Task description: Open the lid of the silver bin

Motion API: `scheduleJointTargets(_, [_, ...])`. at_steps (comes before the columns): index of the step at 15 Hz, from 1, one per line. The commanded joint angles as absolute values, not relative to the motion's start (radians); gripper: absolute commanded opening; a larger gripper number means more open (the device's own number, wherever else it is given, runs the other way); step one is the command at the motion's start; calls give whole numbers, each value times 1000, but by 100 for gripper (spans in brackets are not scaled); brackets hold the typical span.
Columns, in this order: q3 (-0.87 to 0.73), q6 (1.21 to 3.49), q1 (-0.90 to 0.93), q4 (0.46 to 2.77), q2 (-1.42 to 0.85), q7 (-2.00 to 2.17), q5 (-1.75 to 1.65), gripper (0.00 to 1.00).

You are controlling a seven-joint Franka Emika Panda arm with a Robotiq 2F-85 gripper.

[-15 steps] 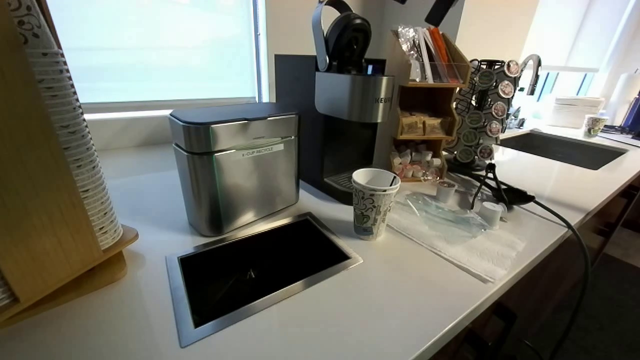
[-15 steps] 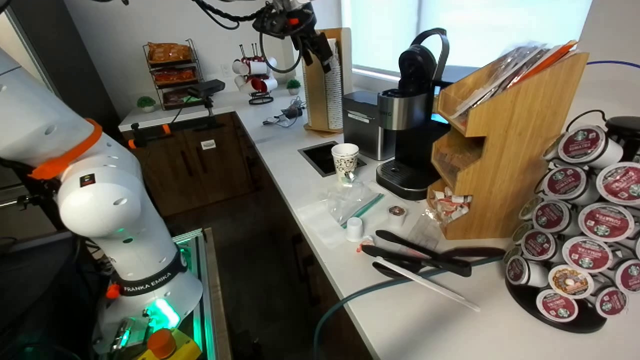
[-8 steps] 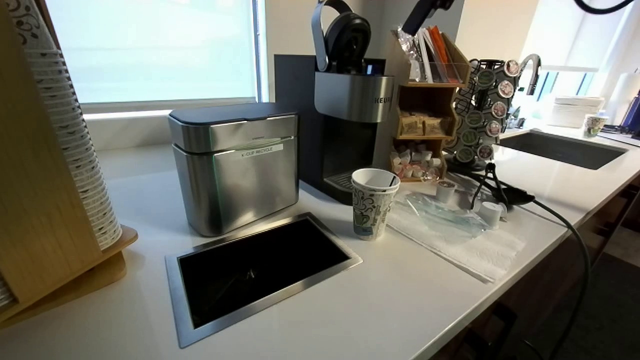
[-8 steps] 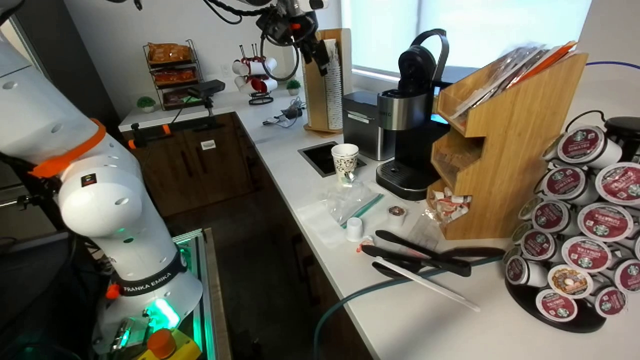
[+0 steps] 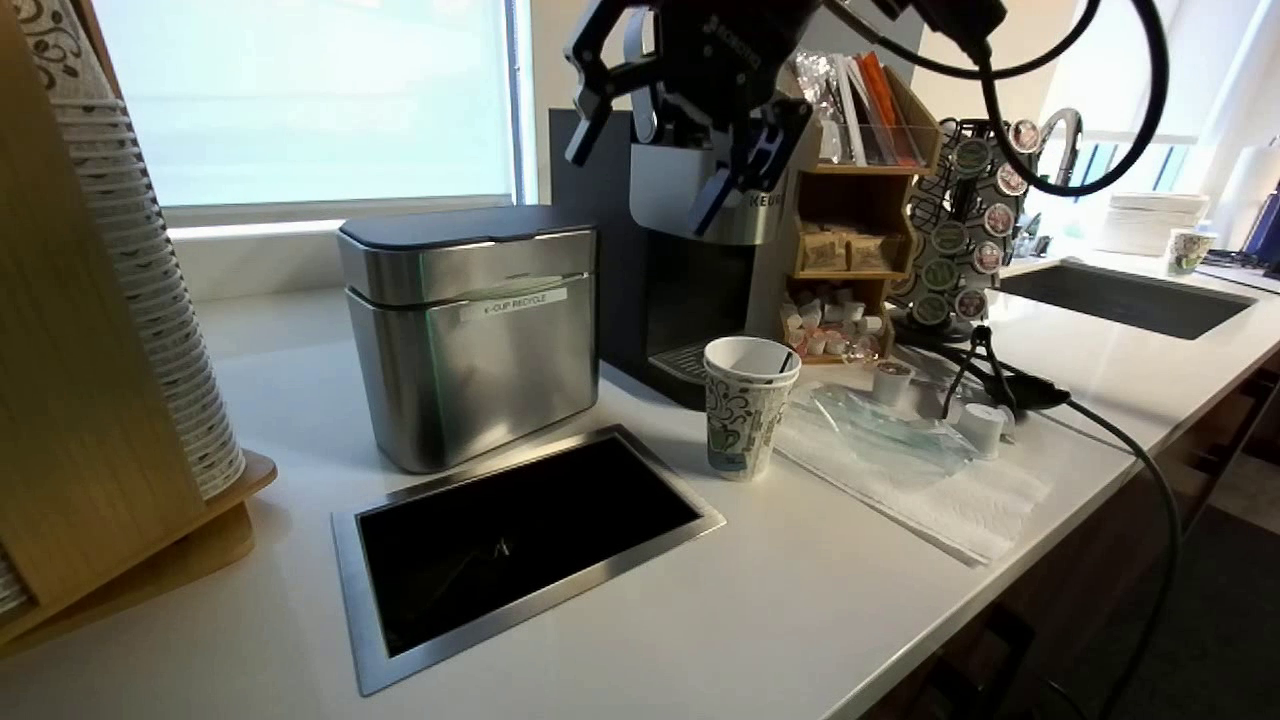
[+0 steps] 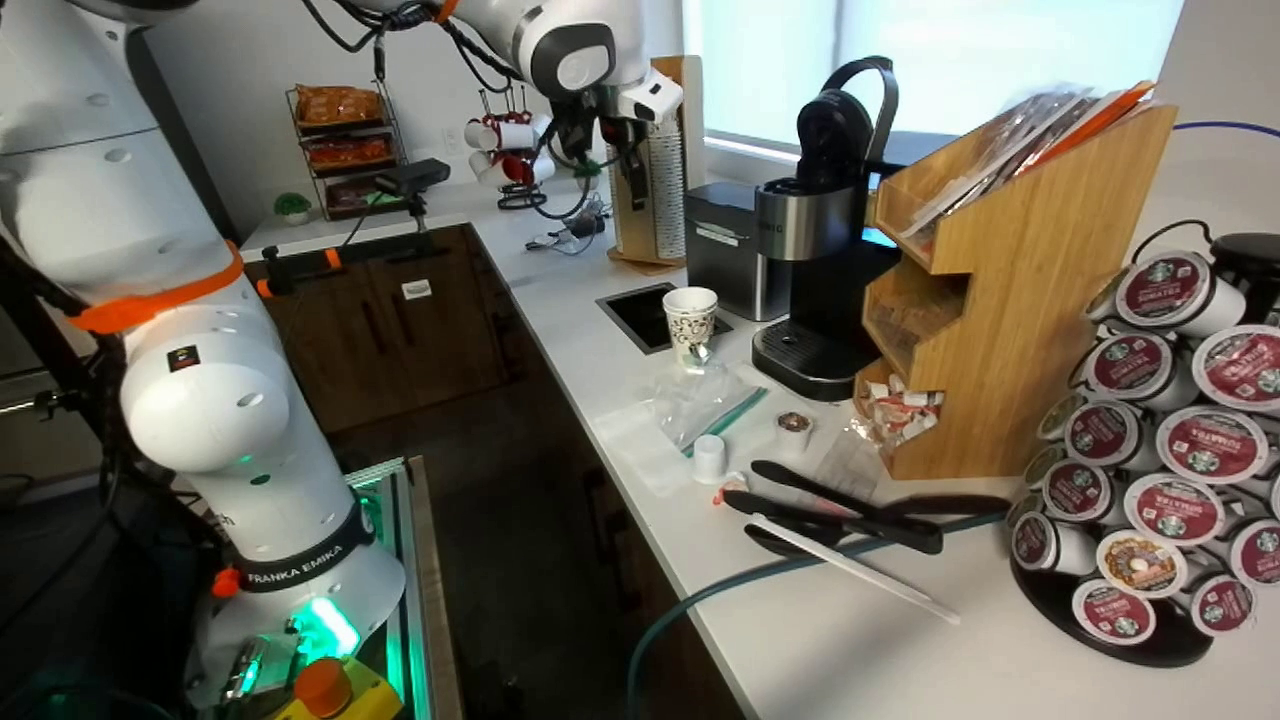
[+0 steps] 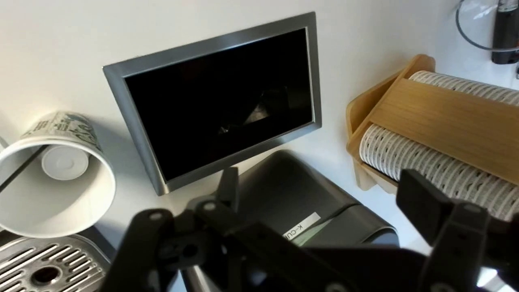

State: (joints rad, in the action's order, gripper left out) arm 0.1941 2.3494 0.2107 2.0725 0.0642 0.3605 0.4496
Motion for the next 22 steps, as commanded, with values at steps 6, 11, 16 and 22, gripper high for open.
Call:
scheduleJointTargets(6, [199, 2367, 212, 2061, 66, 353, 494, 100])
scheduleJointTargets(11, [226, 2547, 239, 2111, 62, 412, 740, 100])
scheduleJointTargets(16, [289, 2819, 263, 2157, 18, 691, 693, 100])
scheduleJointTargets(22, [286, 2920, 263, 2214, -31, 923, 522, 100])
